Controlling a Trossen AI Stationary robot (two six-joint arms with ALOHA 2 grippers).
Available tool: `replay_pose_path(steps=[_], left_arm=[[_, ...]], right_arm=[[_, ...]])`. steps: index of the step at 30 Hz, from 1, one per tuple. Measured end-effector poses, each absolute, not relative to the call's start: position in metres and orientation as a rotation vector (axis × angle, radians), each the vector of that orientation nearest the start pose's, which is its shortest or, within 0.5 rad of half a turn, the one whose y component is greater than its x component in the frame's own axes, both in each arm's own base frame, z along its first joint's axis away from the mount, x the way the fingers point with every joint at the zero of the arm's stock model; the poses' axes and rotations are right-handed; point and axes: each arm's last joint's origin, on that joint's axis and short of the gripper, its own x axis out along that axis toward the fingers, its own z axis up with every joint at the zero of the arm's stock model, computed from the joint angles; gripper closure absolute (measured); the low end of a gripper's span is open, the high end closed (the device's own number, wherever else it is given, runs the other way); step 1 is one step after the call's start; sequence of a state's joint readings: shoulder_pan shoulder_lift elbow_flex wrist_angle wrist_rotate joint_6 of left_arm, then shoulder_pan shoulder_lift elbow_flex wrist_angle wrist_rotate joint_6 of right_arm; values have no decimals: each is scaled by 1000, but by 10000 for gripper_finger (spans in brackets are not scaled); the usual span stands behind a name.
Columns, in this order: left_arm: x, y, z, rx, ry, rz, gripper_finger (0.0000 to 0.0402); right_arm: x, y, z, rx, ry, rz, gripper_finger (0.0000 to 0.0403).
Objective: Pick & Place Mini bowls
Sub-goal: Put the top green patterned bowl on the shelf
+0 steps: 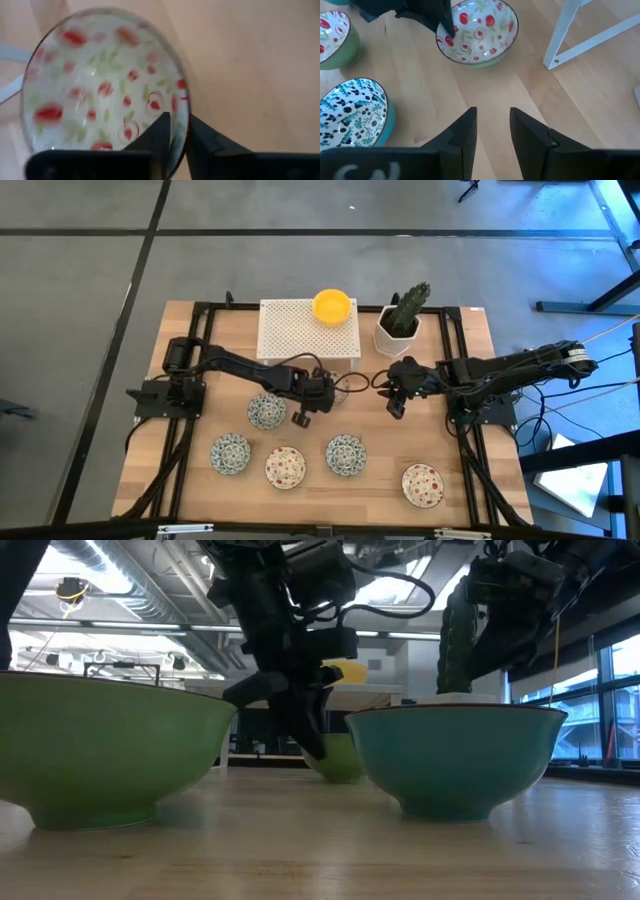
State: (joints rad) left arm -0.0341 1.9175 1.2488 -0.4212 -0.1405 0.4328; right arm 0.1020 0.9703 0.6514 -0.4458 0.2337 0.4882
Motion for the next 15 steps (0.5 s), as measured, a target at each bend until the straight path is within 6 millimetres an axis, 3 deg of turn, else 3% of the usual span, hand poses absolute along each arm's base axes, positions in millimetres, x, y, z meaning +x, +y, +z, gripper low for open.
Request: replay_pose_path(steps=[4, 10, 15], left_arm=[[384, -10, 163, 495, 1079, -157, 392], [383, -29, 164, 614, 1058, -253, 390], [389, -43, 180, 661, 1034, -276, 393]], right_arm=[[191, 13, 235, 327, 706, -301, 287], [191, 13, 235, 312, 708, -295, 287], [191, 13, 235, 312, 710, -294, 287]])
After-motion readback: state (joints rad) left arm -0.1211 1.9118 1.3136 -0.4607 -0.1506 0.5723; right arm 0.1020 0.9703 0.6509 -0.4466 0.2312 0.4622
